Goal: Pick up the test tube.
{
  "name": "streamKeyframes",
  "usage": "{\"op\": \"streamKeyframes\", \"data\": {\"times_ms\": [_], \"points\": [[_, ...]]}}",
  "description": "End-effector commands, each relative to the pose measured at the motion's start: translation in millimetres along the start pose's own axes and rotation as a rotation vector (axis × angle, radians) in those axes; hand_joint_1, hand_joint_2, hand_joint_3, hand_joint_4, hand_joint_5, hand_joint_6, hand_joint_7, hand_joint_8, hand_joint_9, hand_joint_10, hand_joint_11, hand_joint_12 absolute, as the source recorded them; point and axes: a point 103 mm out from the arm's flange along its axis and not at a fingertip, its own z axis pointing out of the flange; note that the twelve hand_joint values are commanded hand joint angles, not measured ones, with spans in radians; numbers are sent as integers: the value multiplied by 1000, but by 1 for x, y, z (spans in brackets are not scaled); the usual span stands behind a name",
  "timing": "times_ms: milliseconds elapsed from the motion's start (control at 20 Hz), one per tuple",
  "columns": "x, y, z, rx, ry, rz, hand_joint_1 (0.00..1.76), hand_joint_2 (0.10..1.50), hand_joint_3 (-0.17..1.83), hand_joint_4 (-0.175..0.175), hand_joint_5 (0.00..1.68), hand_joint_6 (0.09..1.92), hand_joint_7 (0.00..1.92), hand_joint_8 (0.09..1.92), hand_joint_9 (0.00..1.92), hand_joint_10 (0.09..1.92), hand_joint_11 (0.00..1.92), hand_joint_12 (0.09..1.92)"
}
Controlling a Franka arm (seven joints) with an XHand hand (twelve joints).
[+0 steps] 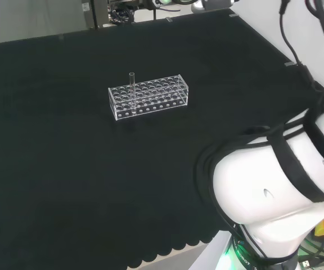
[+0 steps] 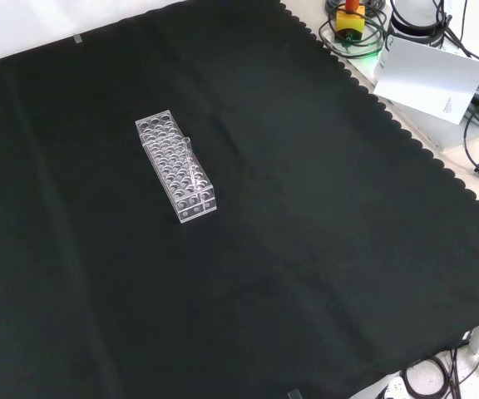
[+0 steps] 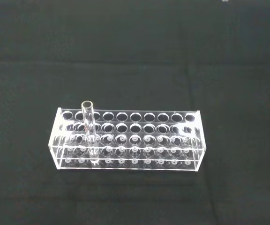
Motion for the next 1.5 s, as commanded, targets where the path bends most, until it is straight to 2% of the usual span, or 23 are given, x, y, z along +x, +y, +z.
{"op": "streamKeyframes", "data": {"times_ms": [50,400,650,800,1050,1300,1500], "points": [[8,37,11,47,-22,-28,399,946,107,6,0,87,17,87,17,87,0,789],[18,70,34,92,-42,-53,423,954,90,3,0,87,29,87,43,87,0,943],[28,90,51,120,-64,-73,438,957,85,1,0,87,31,87,48,89,0,972],[32,101,60,133,-76,-83,450,961,72,-1,0,87,22,87,8,216,0,999],[35,118,78,167,-99,-82,463,962,66,-4,0,87,26,98,0,274,0,1004],[33,128,93,185,-105,-73,475,965,58,-12,0,87,0,202,0,305,0,1024],[33,133,104,194,-91,-68,498,969,52,-41,116,87,12,540,0,341,0,1031]]}}
